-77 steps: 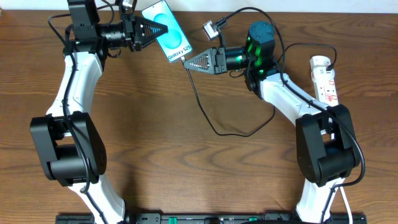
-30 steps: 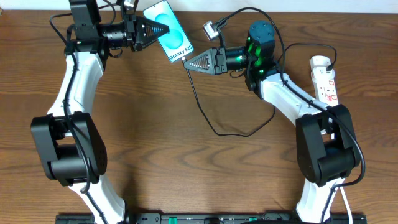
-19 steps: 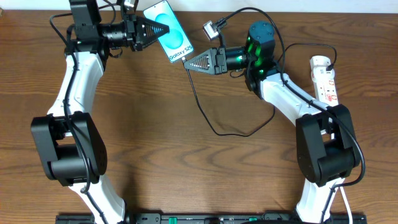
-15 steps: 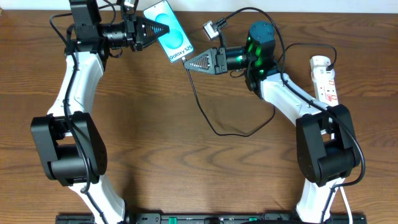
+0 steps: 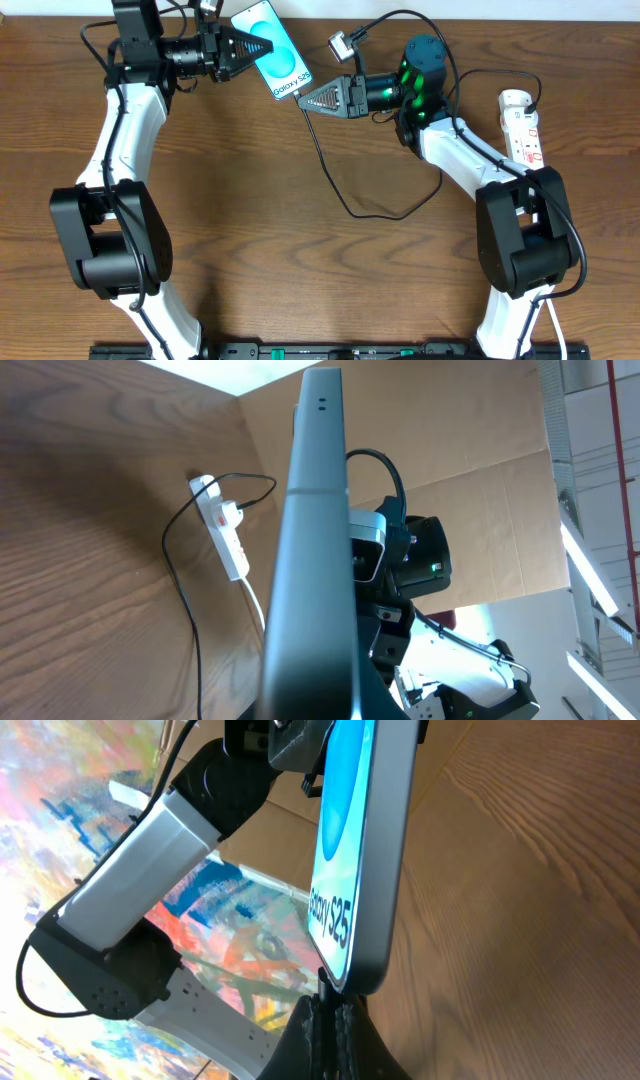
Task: Plug charger to phone and switch on socket
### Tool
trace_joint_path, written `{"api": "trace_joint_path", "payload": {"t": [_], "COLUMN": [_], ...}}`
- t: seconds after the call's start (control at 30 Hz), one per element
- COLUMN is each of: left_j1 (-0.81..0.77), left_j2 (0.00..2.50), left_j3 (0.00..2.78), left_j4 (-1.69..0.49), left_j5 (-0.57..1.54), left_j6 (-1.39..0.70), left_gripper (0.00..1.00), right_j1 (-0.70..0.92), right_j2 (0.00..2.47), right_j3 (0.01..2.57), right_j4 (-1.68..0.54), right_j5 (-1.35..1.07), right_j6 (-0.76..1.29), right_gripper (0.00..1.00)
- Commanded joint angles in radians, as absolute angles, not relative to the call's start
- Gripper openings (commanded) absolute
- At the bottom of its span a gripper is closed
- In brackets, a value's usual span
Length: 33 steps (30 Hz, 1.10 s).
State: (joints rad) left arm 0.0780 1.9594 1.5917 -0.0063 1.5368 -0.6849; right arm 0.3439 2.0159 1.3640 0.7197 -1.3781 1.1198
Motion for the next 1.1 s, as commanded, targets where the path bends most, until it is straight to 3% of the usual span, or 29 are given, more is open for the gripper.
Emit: {"api": "trace_joint_path", "payload": {"t": [0.0,1.07], "left_j1": [0.059,0.042], "left_j2": [1.927,1.927], "left_j3": [1.588,1.588], "left_j4": [-0.006,-0.01], "left_j5": [1.573,1.573], "left_j6": [-0.666,-0.655], "left_gripper": [0.07,0.07], "right_j1": [0.332,0.316], "right_j2": [2.014,2.014], "right_j3": [1.379,1.379], "right_j4": [0.736,0.745], "right_j5": [-1.319,-1.245], "right_j6": [1.122,1.141], "right_gripper": [0.01,0.01]}}
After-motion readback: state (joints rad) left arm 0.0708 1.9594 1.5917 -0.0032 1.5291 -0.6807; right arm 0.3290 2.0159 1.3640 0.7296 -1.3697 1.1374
